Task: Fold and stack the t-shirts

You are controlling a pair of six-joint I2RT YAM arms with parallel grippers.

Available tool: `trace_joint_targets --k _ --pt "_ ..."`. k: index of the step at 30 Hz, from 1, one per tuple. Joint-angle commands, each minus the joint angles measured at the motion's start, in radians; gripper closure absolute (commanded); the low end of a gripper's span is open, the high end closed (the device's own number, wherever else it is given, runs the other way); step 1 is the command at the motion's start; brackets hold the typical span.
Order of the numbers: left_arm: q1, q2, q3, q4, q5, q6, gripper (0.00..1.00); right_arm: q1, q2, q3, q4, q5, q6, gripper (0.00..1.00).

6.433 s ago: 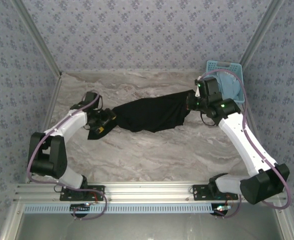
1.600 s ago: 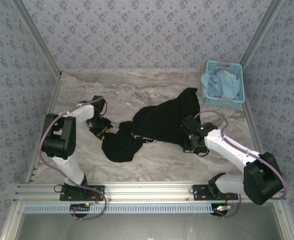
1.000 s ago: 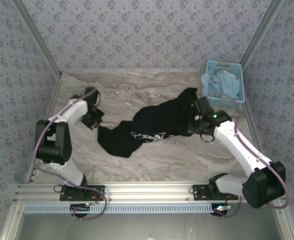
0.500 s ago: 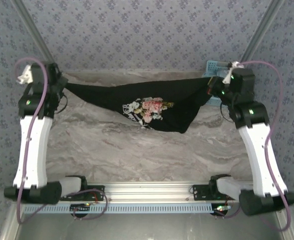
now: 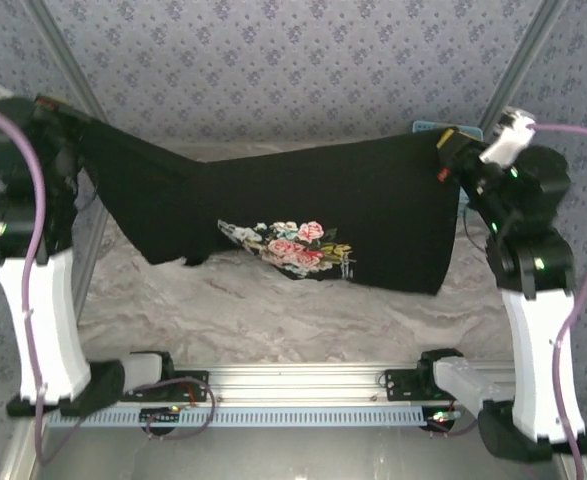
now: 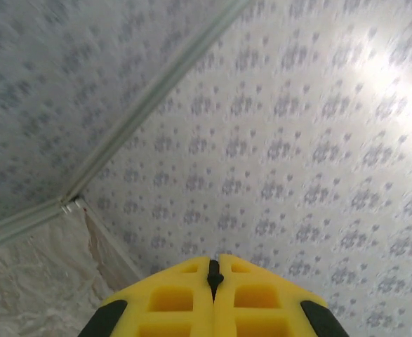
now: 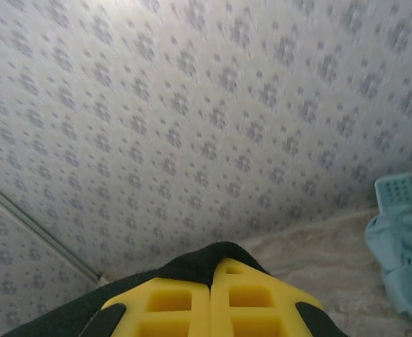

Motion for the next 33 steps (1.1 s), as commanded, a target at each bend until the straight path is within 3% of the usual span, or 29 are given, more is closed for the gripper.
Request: trace_joint_targets --k 1,8,11,16,18,23,28,30,33 --pt "0.029 0.217 0.047 -0.079 0.220 0.000 1.00 -0.015 0.159 -0.016 0.073 -0.101 0.072 1.00" --pt "0.091 0.485 0.114 -0.030 0.411 -0.034 1.00 -0.017 0.446 0.035 0.212 -0.230 0.099 1.00" --pt "0.106 0.589 0.351 -0.109 0.390 0.018 1.00 -0.029 0.539 0.158 0.222 -0.249 0.082 1.00" --pt "0.141 0.728 0.908 -0.182 0.387 0.057 1.00 -0.096 0.615 0.371 0.321 -0.300 0.146 1.00" --pt "0.164 0.692 0.966 -0.112 0.387 0.048 1.00 -0.127 0.627 0.438 0.379 -0.317 0.197 1.00" --pt "0.172 0.450 0.770 0.076 0.369 0.098 1.00 -0.219 0.633 0.516 0.474 -0.352 0.326 1.00" --pt "0.126 0.225 0.501 -0.031 0.321 0.158 1.00 -0.228 0.567 0.393 0.436 -0.397 0.329 1.00" --pt "0.086 0.093 0.263 -0.055 0.237 0.176 1.00 -0.207 0.496 0.256 0.385 -0.379 0.293 1.00" --pt "0.068 -0.171 -0.251 -0.014 0.160 0.062 1.00 -0.157 0.369 -0.037 0.290 -0.282 0.252 1.00"
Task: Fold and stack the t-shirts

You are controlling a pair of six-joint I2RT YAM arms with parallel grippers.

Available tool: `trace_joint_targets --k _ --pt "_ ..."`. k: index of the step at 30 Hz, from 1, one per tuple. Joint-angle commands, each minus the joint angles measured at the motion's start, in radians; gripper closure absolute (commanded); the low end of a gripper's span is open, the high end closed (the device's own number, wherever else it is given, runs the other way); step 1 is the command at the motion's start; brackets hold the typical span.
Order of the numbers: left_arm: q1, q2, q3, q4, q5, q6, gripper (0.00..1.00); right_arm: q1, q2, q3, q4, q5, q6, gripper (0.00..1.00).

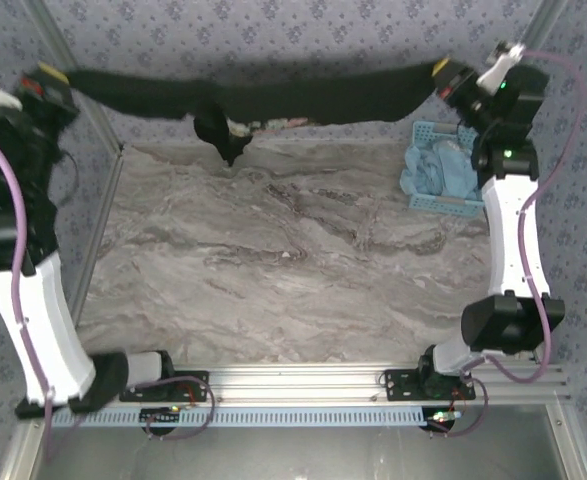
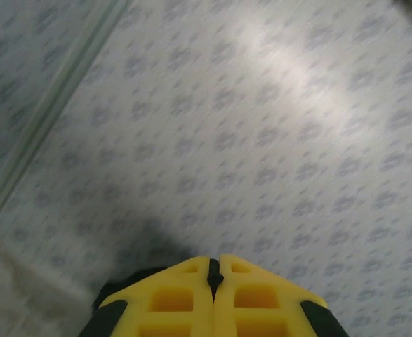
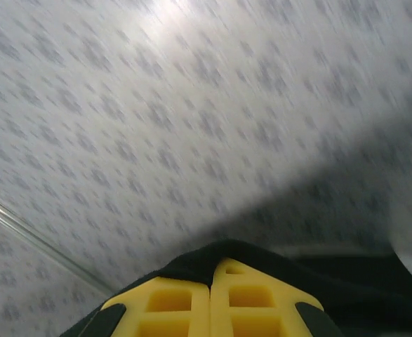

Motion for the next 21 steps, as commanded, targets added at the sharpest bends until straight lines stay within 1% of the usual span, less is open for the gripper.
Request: trace_joint_targets --k 1,3,5,6,8,9,10,11,13,15,17,19,21 --pt "-0.019 -0.172 -0.429 -0.059 -0.139 -0.099 1.00 0.061 -0.119 -0.271 -0.167 0.119 -0.045 1.00" --pt "-0.053 -0.308 -0.683 -0.086 -0.147 -0.185 1.00 0.113 -0.187 -0.457 -0.230 0.212 -0.066 1.00" --pt "-0.115 -0.416 -0.913 -0.130 -0.158 -0.285 1.00 0.164 -0.240 -0.641 -0.270 0.310 -0.072 1.00" --pt "-0.151 -0.453 -1.005 -0.140 -0.163 -0.316 1.00 0.177 -0.248 -0.704 -0.263 0.320 -0.075 1.00" --pt "-0.258 -0.501 -1.153 -0.209 -0.225 -0.413 1.00 0.203 -0.239 -0.795 -0.304 0.370 -0.067 1.00" --pt "-0.309 -0.510 -1.209 -0.221 -0.249 -0.453 1.00 0.207 -0.221 -0.818 -0.326 0.373 -0.064 1.00" --pt "-0.358 -0.504 -1.265 -0.227 -0.250 -0.495 1.00 0.210 -0.193 -0.834 -0.355 0.374 -0.064 1.00" --pt "-0.392 -0.485 -1.311 -0.207 -0.229 -0.522 1.00 0.215 -0.160 -0.832 -0.409 0.383 -0.070 1.00" --pt "-0.447 -0.415 -1.378 -0.144 -0.181 -0.554 1.00 0.231 -0.120 -0.815 -0.513 0.443 -0.094 1.00" --pt "-0.483 -0.328 -1.403 -0.098 -0.149 -0.580 1.00 0.239 -0.123 -0.819 -0.559 0.487 -0.096 1.00" --pt "-0.515 -0.262 -1.397 -0.051 -0.139 -0.592 1.00 0.241 -0.145 -0.826 -0.592 0.513 -0.096 1.00" --pt "-0.535 -0.229 -1.385 -0.013 -0.131 -0.610 1.00 0.242 -0.171 -0.826 -0.637 0.552 -0.085 1.00" --pt "-0.537 -0.204 -1.367 -0.014 -0.133 -0.619 1.00 0.242 -0.192 -0.837 -0.671 0.562 -0.078 1.00"
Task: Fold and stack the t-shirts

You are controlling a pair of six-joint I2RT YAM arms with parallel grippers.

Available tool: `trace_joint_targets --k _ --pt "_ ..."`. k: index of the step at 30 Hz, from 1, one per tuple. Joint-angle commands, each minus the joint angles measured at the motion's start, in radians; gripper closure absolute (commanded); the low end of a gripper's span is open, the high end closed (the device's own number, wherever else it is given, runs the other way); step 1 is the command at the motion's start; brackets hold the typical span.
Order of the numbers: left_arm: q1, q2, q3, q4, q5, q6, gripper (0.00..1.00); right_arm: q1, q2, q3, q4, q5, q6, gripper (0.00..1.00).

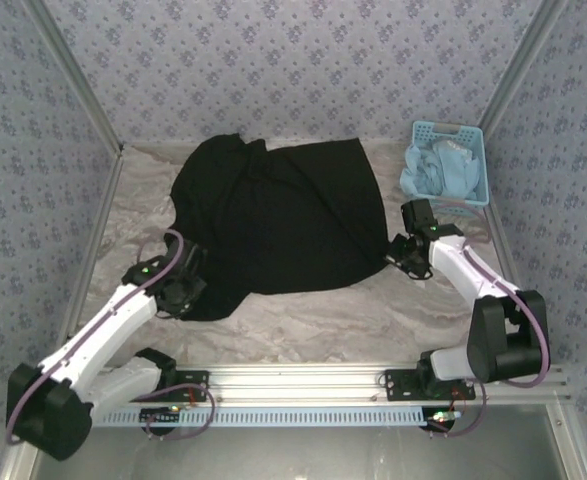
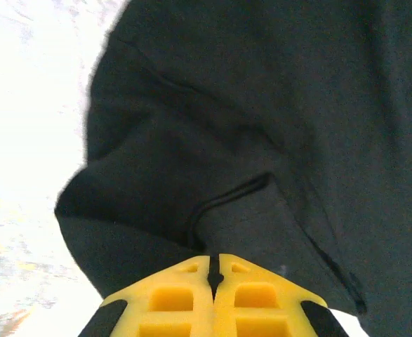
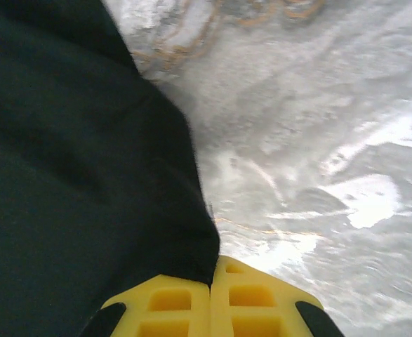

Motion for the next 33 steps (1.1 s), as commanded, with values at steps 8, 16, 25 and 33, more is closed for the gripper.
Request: trace_joint_targets --k 8,16,25,33 --pt "-0.010 -0.004 0.029 -0.026 0.015 -0.057 1.00 0.020 -0.215 -0.088 -0.297 0.101 0.007 1.00" --pt "-0.010 -0.112 -0.042 -0.105 0.009 -0.102 1.00 0.050 -0.255 -0.154 -0.309 0.057 0.096 1.00" --pt "-0.024 -0.134 -0.075 -0.188 0.069 -0.095 1.00 0.031 -0.257 -0.203 -0.297 0.113 0.158 1.00" --pt "-0.025 -0.159 -0.100 -0.199 0.083 -0.077 1.00 -0.002 -0.223 -0.227 -0.284 0.178 0.194 1.00"
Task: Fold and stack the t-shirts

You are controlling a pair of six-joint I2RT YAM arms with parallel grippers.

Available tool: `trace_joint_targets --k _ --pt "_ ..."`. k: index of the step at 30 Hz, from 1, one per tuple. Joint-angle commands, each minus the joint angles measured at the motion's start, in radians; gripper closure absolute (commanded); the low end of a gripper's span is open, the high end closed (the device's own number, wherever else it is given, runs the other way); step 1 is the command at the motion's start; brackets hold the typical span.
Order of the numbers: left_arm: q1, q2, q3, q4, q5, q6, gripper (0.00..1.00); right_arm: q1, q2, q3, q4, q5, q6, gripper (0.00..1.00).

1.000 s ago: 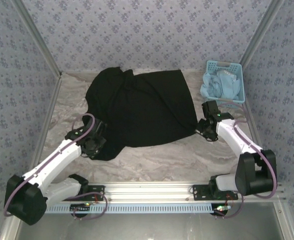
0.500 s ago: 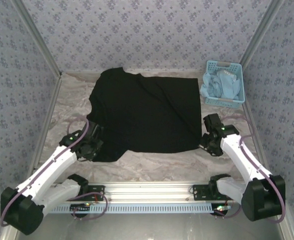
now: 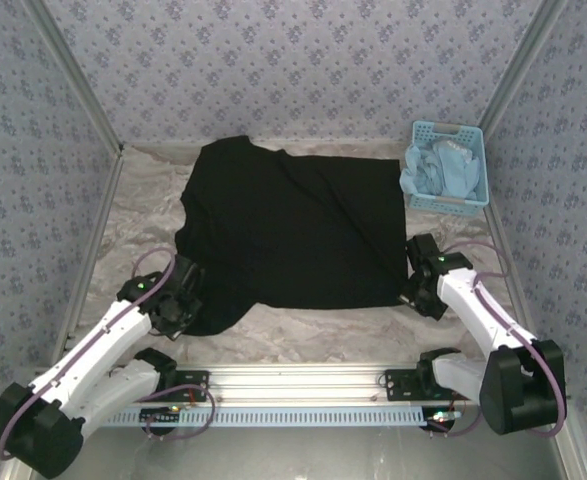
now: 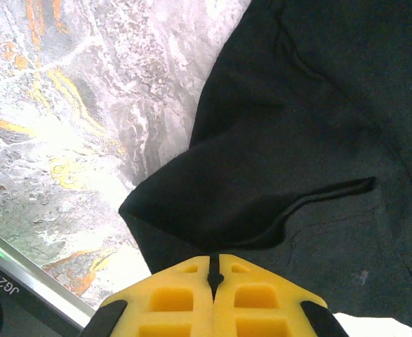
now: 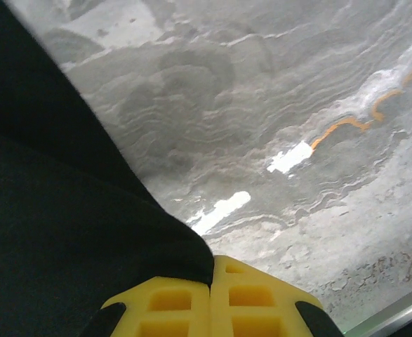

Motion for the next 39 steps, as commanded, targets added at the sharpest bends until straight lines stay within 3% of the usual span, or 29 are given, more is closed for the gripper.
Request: trace_joint_targets --k 1,2,6,7,9,13,17,19,25,33,39 --pt "-0.005 0.008 -0.014 -0.002 0.037 0.015 0.99 -0.036 0.004 -0.037 -0.013 0.046 0.049 1.00" --pt "-0.005 0.014 -0.004 -0.007 0.037 0.024 0.92 -0.049 0.002 -0.043 0.000 0.032 0.049 1.00" --pt "-0.008 -0.003 0.142 -0.076 -0.043 0.087 0.56 -0.068 -0.016 -0.009 -0.051 0.066 0.092 0.68" --pt "-0.006 -0.003 0.191 -0.086 -0.069 0.099 0.51 -0.068 -0.038 0.006 -0.076 0.089 0.103 0.59" --pt "0.000 0.020 0.273 -0.084 -0.102 0.127 0.47 -0.067 -0.097 0.035 -0.093 0.150 0.111 0.51" --pt "0.132 0.194 0.381 0.039 -0.003 0.238 0.56 -0.026 -0.151 0.088 -0.027 0.177 0.051 0.51" --pt "0.284 0.457 0.427 0.279 0.182 0.296 0.70 0.026 -0.108 0.052 0.262 -0.010 -0.094 0.55" --pt "0.308 0.631 0.504 0.347 0.236 0.335 0.74 0.052 -0.029 0.050 0.406 -0.101 -0.152 0.56" --pt "0.355 1.005 0.672 0.390 0.316 0.356 0.77 0.067 0.316 0.185 0.481 -0.209 -0.247 0.61" --pt "0.541 1.124 0.636 0.314 0.206 0.397 0.79 0.094 0.570 0.406 0.444 -0.200 -0.291 0.59" --pt "0.670 1.107 0.617 0.331 0.234 0.493 0.79 0.110 0.649 0.552 0.416 -0.208 -0.282 0.55"
